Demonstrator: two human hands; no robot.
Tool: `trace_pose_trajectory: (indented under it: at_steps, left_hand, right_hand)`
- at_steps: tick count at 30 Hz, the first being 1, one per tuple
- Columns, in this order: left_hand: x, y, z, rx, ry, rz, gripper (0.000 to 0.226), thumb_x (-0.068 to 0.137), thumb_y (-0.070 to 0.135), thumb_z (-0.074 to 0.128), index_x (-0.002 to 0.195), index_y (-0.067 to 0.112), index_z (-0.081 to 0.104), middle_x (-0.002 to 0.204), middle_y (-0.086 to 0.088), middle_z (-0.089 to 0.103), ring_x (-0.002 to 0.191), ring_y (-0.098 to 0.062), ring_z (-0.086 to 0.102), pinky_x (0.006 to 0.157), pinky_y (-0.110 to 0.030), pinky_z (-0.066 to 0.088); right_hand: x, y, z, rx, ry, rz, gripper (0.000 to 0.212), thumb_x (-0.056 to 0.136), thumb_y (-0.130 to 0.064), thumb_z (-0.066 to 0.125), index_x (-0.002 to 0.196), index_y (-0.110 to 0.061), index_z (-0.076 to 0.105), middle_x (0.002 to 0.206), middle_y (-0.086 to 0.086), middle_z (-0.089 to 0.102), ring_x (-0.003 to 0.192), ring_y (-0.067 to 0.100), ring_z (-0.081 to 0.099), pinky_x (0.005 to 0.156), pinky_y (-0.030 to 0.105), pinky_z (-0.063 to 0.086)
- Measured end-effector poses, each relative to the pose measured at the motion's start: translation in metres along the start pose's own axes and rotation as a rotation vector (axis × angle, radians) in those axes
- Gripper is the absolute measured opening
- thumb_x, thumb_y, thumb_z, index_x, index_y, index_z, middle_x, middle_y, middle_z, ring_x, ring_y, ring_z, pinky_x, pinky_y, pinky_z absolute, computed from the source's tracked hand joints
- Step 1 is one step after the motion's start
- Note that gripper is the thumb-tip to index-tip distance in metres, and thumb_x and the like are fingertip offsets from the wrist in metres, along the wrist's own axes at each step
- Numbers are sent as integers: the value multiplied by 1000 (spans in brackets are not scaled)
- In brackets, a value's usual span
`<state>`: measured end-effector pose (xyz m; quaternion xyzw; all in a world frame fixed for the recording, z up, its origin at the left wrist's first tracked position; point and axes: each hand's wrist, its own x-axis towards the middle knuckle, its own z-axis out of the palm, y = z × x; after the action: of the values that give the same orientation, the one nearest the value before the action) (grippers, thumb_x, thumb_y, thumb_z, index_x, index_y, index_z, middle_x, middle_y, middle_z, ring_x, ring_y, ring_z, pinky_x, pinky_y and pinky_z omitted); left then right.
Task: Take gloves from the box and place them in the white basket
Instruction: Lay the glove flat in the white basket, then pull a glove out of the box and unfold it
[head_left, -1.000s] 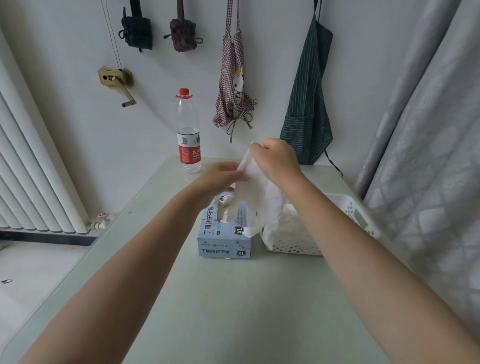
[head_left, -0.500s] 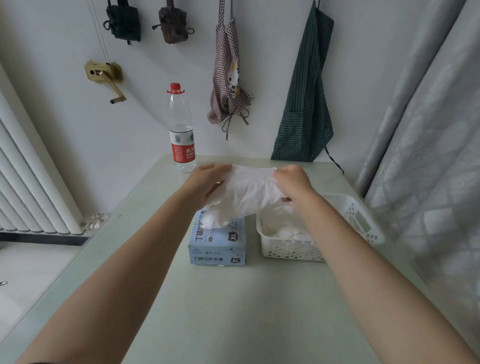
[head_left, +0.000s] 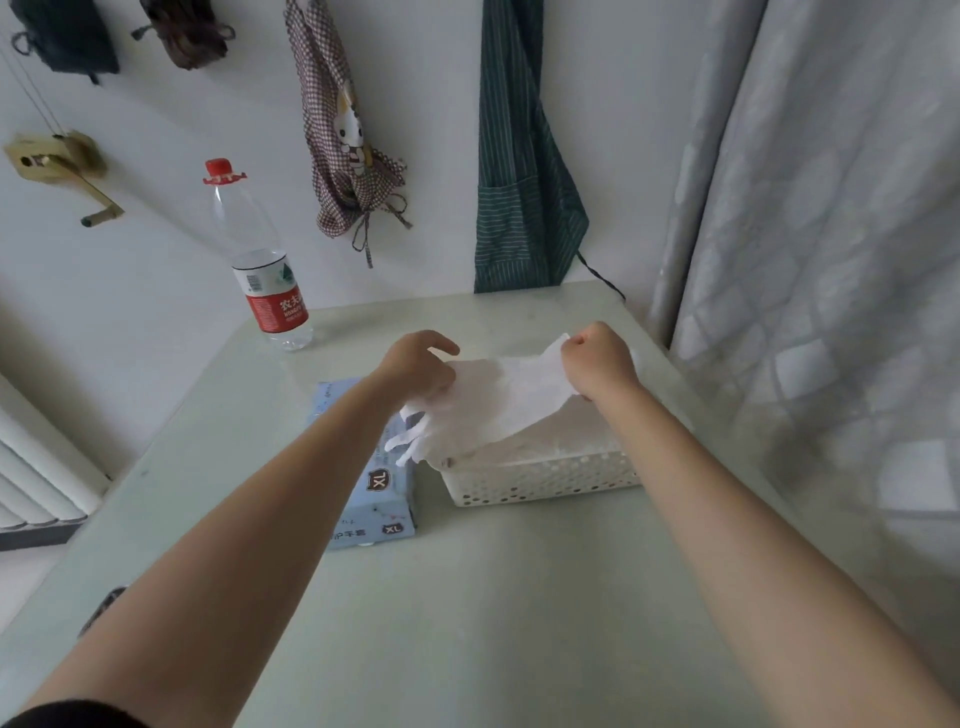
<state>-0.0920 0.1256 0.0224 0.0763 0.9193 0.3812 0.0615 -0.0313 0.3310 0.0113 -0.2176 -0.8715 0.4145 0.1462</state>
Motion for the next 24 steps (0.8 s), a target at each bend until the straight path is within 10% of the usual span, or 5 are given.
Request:
trace_pose_trajectory:
  at_steps: [7,15,24]
  left_hand:
    - [-1,16,40,276,132,299,22,87,13,61,103,26,70,95,0,53,79,-15,51,66,-23,37]
    - [-19,27,54,569,-428,178,57,75,55,77,125,36,56,107,8,48,97,-15,52,80,-27,41]
    - [-22,6,1,258,195,209,10,88,27,58,83,28,67,77,10,62,68,-10,57,62,-25,46]
  right_hand:
    - [-1,36,-20,-426,111,-123,19,99,-7,37,115,-4,47,106,15,63,93,34,61,64,34,36]
    - [-10,40,-23,-760,148,-216,27,90,2,48,115,-5,48,114,14,57,98,29,61,67,33,38]
    - [-26,-13,14,-388,-51,-500,12,95,-13,46,98,-12,58,94,4,62,77,23,58,62,33,48]
